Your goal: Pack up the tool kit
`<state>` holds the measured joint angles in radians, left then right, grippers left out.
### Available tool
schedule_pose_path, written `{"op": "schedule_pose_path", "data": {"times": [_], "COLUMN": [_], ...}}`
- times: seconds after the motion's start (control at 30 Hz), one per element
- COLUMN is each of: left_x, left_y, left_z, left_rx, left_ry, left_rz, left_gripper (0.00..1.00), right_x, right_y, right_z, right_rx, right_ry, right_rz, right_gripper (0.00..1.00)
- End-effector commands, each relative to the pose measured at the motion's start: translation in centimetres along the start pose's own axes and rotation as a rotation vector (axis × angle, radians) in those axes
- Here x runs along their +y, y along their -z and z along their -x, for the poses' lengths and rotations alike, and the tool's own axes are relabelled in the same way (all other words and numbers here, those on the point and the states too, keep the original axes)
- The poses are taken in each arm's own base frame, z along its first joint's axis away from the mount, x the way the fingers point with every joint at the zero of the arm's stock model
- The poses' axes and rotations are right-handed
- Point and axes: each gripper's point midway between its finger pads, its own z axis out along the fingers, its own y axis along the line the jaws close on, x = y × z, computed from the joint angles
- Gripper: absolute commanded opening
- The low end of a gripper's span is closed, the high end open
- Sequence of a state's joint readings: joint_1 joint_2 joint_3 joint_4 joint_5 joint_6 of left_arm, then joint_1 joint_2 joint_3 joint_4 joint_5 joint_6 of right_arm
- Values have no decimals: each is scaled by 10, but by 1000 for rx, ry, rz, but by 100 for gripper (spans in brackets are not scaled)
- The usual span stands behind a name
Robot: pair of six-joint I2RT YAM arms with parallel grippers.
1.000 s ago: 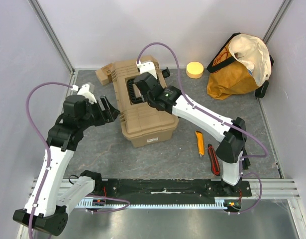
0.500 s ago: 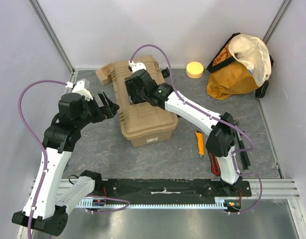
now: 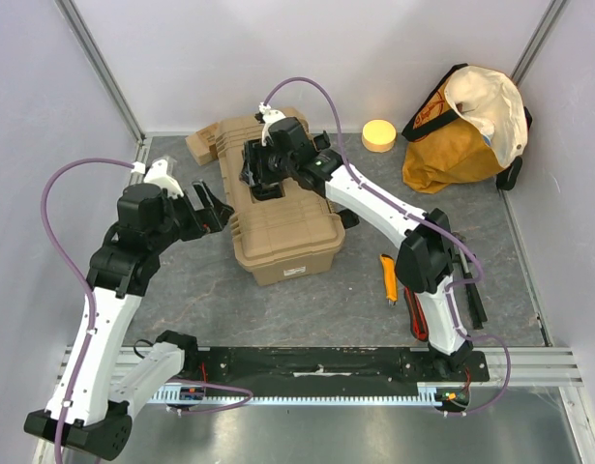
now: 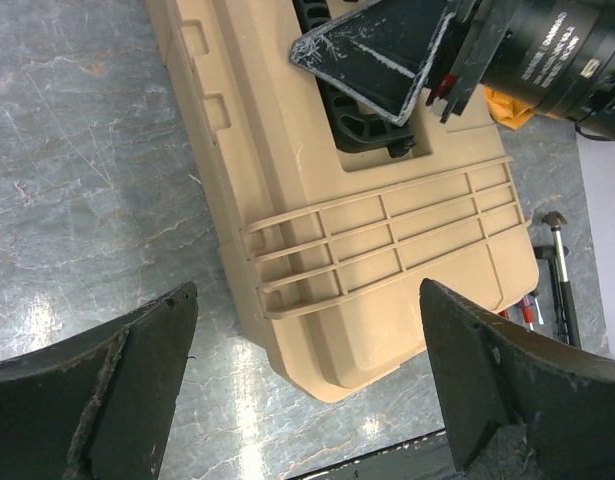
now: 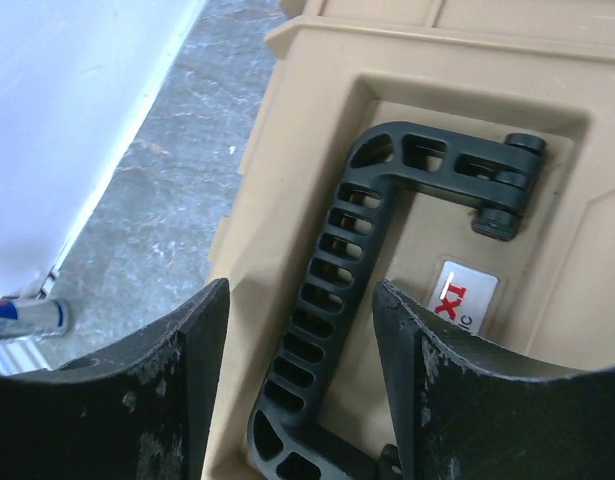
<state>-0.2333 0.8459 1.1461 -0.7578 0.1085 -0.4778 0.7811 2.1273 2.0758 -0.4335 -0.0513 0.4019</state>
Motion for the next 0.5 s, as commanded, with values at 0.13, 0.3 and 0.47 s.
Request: {"op": "schedule_pose_path", "data": {"times": [0.13, 0.3, 0.47], "left_x": [-8, -16, -34], "left_y": [-13, -21, -35], "left_z": [4, 7, 13], "left_rx": [-14, -10, -18], "left_ry": [-28, -15, 0], "left_rz": [-54, -93, -188], "left_gripper": [97, 96, 92], "right_x": [22, 55, 55], "right_y": [-10, 8, 19], "right_z": [-41, -37, -23], "right_rx": [181, 185, 151], "right_ry": [-48, -79, -138], "right_rz": [268, 502, 571], "right_gripper": [67, 68, 68]}}
